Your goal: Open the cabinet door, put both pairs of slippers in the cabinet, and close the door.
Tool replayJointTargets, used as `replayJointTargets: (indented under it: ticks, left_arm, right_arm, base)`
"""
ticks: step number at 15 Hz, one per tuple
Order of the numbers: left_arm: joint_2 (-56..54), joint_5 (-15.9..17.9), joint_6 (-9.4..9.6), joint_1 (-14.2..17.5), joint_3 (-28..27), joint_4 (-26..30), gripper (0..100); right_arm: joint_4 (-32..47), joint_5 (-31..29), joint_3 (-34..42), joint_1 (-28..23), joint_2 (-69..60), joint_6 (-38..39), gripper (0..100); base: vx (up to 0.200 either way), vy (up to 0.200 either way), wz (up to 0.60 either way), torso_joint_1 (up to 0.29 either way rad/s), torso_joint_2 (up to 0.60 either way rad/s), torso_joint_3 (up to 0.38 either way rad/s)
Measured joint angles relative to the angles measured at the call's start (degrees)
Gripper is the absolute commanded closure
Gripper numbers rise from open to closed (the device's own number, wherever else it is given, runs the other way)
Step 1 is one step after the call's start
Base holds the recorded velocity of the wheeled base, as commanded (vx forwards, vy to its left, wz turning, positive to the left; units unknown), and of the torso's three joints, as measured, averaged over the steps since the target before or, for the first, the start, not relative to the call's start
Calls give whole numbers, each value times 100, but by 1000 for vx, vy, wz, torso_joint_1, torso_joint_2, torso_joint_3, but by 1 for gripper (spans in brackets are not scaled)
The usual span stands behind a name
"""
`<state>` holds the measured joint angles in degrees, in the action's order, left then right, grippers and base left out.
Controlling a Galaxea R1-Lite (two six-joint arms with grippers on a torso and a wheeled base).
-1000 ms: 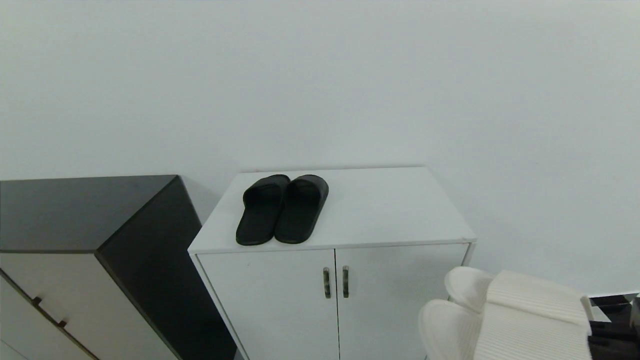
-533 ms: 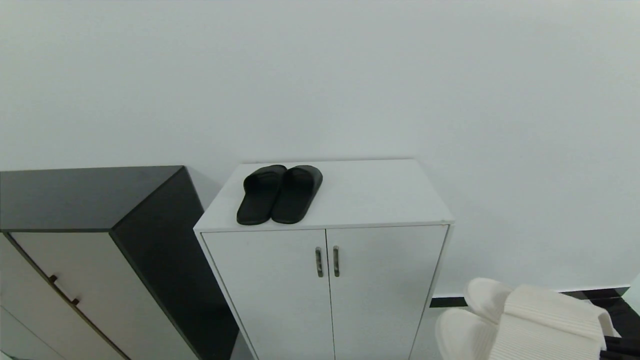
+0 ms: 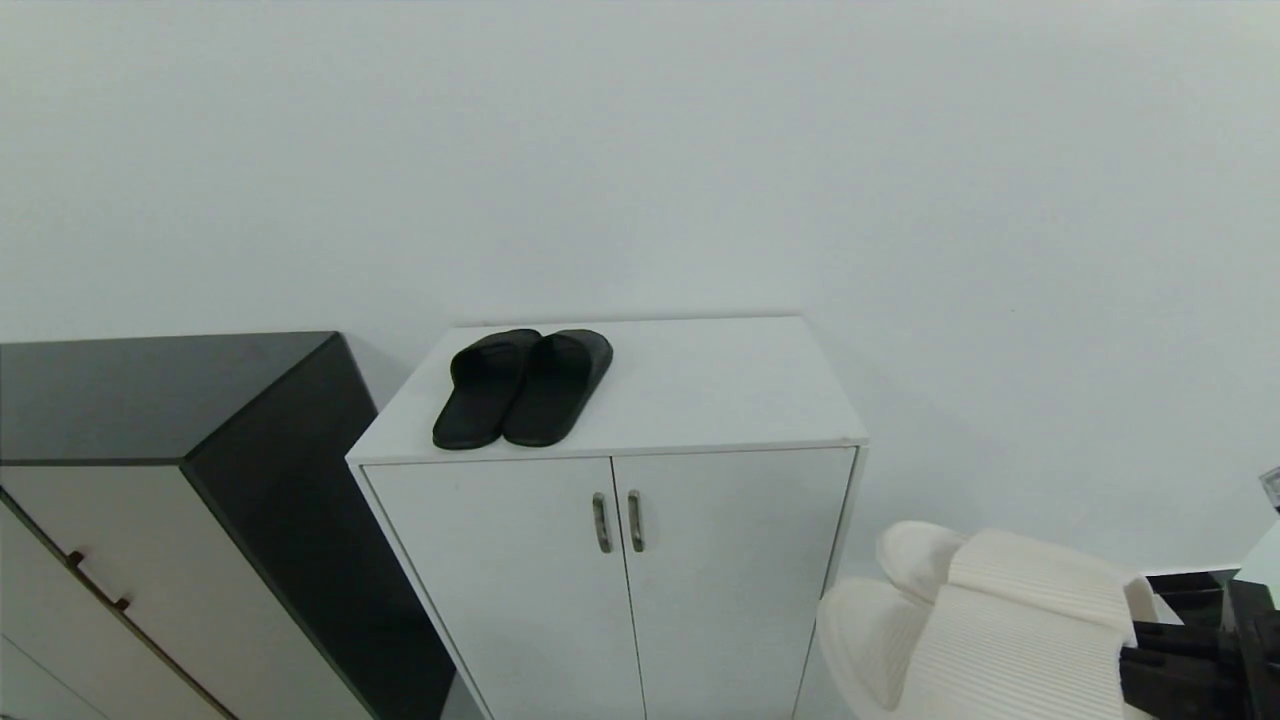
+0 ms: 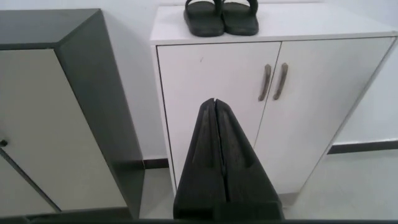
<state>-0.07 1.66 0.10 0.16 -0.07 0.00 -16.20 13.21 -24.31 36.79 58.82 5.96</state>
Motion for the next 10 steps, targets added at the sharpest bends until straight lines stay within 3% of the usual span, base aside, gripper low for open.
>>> replayJointTargets:
  ticks: [3,7,10]
  left_arm:
    - [0,9,4,-2,-2,0,100]
    - [0,11,6,-5,-2,0,100]
    - [0,11,6,2,-2,0,100]
  right_arm:
    - [-350,-16,11,319,490,0,100]
    - [-2033,-156,78,634,1502,13,100]
    - [-2161,-169,151,750,1874,33,100]
  base:
    - [0,0,0,0,0,0]
    - [0,0,0,0,0,0]
    - [0,0,0,0,0,0]
